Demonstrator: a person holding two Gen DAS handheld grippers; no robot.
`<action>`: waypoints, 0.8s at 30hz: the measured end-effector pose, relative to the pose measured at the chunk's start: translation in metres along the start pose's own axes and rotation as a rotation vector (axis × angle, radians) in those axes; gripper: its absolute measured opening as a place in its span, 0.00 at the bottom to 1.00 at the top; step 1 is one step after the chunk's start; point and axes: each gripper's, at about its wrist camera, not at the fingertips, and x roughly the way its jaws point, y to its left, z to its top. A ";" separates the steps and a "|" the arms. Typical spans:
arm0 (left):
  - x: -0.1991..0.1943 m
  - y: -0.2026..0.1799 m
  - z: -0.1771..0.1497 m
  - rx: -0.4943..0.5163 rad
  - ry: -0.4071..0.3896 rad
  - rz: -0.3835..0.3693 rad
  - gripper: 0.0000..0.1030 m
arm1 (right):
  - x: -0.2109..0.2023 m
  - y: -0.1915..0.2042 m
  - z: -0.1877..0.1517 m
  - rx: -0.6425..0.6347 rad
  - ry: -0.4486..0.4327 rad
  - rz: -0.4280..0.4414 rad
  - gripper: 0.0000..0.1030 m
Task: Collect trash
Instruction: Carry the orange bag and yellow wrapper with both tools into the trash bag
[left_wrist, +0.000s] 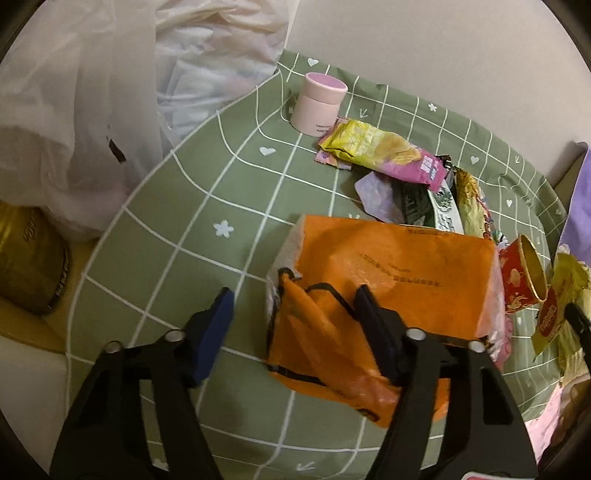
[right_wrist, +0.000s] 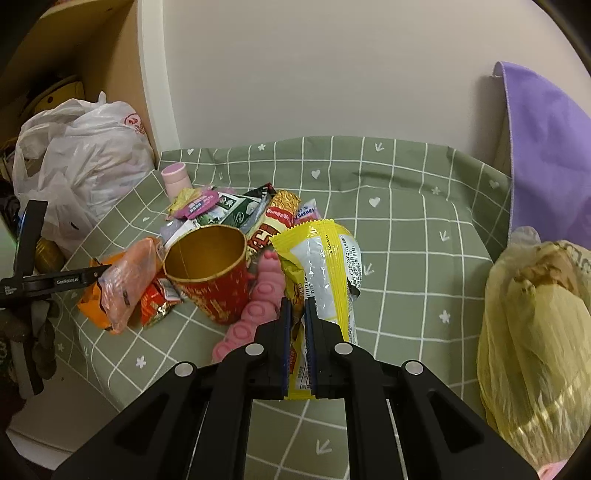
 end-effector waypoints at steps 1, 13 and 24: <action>-0.001 -0.001 -0.001 -0.003 0.002 -0.012 0.44 | -0.002 -0.002 -0.001 0.006 0.002 -0.001 0.09; -0.073 -0.037 0.034 0.068 -0.197 -0.072 0.17 | -0.057 -0.014 0.012 0.018 -0.098 -0.008 0.09; -0.155 -0.184 0.090 0.341 -0.396 -0.358 0.17 | -0.149 -0.066 0.023 0.079 -0.275 -0.141 0.09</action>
